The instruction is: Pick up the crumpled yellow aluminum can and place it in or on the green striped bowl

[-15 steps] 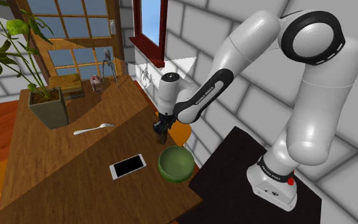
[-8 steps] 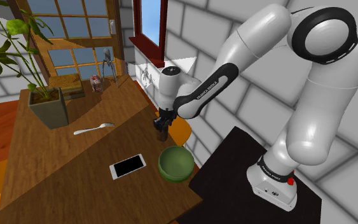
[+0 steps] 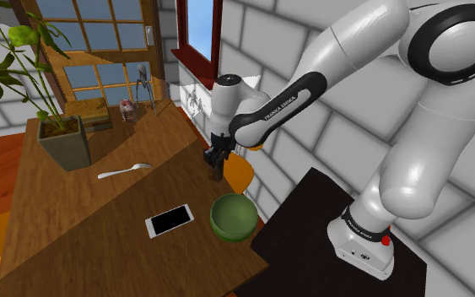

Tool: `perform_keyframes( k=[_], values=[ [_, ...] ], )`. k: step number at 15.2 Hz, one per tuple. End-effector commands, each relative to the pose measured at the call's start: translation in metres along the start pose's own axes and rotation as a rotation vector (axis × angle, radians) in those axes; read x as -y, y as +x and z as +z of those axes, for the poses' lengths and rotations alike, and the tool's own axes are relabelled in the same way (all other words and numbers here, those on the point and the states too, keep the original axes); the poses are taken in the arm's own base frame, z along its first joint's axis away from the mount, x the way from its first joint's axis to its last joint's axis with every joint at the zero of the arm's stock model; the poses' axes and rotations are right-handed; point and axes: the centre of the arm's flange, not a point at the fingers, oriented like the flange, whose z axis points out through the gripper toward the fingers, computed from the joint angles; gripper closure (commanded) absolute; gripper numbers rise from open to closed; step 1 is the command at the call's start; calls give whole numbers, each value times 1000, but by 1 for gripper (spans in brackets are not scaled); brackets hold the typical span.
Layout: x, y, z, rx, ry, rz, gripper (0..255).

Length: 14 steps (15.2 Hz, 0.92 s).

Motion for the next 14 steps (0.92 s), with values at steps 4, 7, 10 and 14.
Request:
perform_keyframes(
  k=[4,7,10,14],
  values=[
    [-2,2,-28,0,0,0,255],
    [-3,3,-43,0,0,0,255],
    [-4,4,-59,0,0,0,255],
    [-5,6,-80,0,0,0,255]
  ],
)
